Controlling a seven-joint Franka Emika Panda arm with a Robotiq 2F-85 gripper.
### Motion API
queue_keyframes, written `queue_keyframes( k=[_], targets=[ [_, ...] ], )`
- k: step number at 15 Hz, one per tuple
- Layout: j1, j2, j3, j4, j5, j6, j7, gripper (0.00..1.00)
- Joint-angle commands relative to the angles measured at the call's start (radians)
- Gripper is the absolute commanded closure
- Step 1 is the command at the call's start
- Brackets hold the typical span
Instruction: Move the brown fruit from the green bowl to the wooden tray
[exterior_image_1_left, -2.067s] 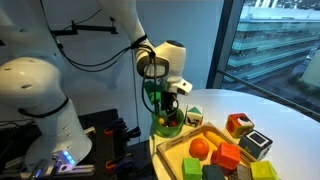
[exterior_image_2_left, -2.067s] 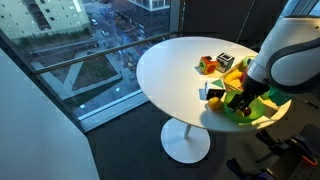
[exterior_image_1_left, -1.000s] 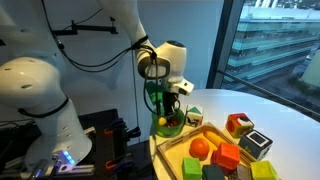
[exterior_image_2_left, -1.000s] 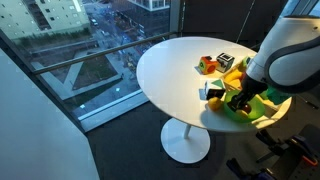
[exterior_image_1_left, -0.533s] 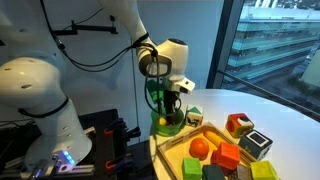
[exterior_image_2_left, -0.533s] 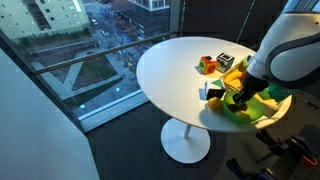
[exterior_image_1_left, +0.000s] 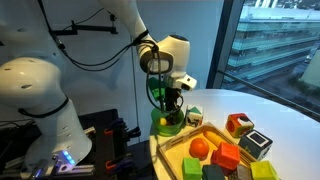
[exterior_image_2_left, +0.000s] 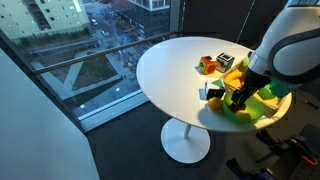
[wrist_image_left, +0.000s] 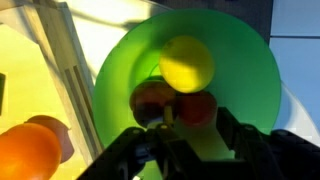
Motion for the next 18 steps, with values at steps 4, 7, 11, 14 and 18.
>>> queue_keyframes(
  k=[4,7,11,14,18],
  targets=[
    [-0.006,-0.005,-0.007,0.01,-0.064,-0.001,0.004,0.0],
    [-0.004,0.005,-0.005,0.006,-0.065,0.025,0.002,0.0],
    [-0.005,0.022,-0.005,0.004,-0.054,0.055,-0.006,0.0],
    [-0.006,0.035,-0.003,0.001,-0.03,0.072,-0.025,0.0],
    [-0.007,0.051,-0.001,-0.003,-0.032,0.089,-0.023,0.0]
  ],
)
